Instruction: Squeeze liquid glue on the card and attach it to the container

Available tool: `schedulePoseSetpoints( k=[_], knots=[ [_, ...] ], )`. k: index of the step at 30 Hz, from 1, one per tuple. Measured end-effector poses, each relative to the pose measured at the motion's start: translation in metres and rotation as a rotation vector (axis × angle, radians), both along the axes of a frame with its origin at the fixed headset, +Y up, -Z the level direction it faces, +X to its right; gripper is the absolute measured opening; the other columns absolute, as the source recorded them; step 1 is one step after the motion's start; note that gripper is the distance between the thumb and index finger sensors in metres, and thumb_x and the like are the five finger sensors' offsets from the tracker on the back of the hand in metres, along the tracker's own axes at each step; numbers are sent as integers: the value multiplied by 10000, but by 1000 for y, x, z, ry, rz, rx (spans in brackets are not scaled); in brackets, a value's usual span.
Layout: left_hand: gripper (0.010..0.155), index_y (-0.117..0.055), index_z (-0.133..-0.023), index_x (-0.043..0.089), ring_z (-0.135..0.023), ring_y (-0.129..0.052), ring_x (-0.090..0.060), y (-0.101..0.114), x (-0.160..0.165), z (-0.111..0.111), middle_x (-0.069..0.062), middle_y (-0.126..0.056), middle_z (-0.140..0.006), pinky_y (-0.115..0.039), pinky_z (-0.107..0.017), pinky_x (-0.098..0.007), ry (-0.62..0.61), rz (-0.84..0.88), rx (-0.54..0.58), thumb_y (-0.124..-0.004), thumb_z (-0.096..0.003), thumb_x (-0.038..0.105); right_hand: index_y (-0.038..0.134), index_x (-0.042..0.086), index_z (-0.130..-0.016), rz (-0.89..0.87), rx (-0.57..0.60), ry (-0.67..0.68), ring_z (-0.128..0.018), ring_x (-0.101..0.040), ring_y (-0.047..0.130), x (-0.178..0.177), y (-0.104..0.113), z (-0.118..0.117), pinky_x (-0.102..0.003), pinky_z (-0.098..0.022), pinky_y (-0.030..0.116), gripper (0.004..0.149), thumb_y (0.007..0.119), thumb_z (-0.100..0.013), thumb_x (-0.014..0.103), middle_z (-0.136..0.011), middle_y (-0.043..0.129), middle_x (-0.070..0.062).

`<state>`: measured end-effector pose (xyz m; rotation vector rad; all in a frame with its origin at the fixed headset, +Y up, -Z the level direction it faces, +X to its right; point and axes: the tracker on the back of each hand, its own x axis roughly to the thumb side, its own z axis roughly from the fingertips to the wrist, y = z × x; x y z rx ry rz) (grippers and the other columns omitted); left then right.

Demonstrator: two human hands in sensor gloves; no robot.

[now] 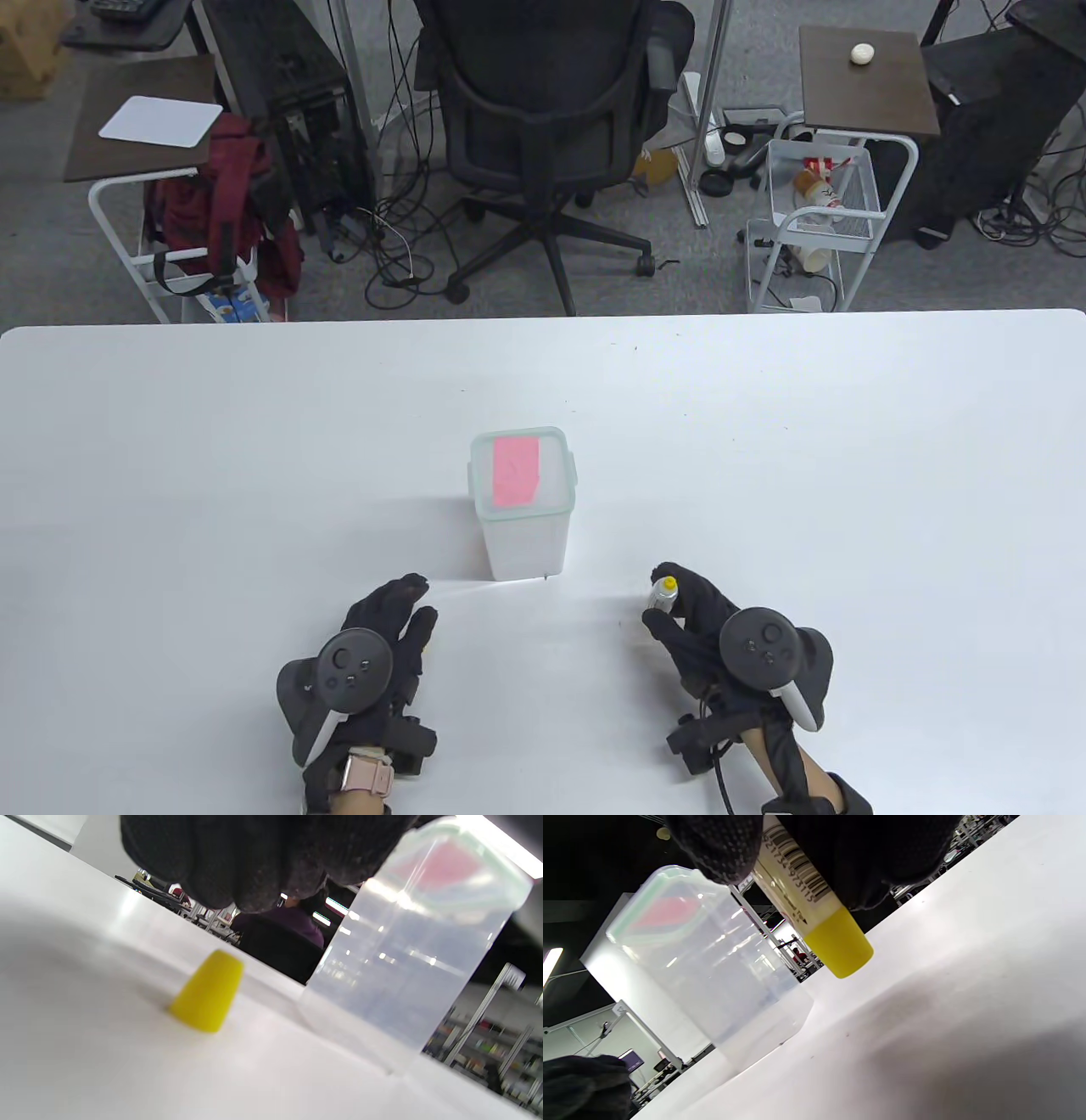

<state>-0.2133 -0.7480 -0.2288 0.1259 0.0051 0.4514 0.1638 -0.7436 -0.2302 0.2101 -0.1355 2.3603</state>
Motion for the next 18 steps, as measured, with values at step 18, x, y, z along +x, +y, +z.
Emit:
schedulePoseSetpoints(
  k=[18],
  knots=[
    [453, -827, -878, 298, -735, -992, -222, 11, 29, 7, 45, -972, -806, -826, -585, -420, 53, -424, -76, -811, -460, 471, 574, 199, -1008, -10, 10, 60, -803, -305, 848, -5, 1, 20, -408, -597, 767, 561, 719, -518, 431, -991, 738, -72]
  ],
)
